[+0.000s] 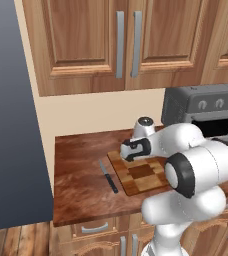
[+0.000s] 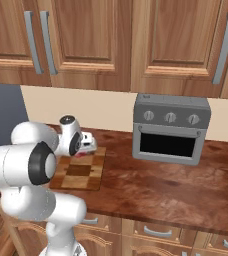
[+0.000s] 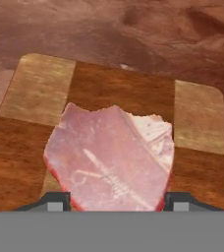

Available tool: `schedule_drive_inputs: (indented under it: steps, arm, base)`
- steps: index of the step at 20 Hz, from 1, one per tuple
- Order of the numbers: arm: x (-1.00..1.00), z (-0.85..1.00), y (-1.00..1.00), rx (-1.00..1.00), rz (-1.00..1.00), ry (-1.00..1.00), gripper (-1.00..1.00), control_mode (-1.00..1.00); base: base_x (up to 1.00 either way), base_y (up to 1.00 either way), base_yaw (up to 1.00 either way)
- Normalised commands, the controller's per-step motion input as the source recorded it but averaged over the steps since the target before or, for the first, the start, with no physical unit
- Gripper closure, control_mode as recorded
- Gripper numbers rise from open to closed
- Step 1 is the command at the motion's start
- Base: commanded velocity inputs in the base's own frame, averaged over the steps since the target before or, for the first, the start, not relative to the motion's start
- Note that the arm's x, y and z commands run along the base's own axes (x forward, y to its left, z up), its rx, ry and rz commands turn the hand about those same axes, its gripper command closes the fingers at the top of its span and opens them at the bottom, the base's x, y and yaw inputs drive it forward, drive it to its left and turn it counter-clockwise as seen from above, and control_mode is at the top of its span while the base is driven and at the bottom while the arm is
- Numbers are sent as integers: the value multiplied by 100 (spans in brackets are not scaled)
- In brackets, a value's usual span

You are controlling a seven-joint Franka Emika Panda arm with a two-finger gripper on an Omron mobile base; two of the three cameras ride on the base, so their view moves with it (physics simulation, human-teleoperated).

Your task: Retrieve the steak from the fridge and place it on the cutting board.

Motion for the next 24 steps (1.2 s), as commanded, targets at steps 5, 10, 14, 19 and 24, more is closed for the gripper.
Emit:
schedule_drive_inputs:
  steps: [5,10,14,19,24]
  arm:
    - [6,-4,0,0,0,-1,-100,-100]
    - [-69,0,0,0,0,-1,-100,-100]
    - [-100,25,0,2,0,-4,-100,-100]
    - [-100,90,2,1,0,-3,-100,-100]
    - [-100,100,4,1,-2,-34,-100,-100]
  base:
    - [0,0,0]
    - [0,0,0]
    - [0,0,0]
    - [0,0,0]
    - [0,0,0]
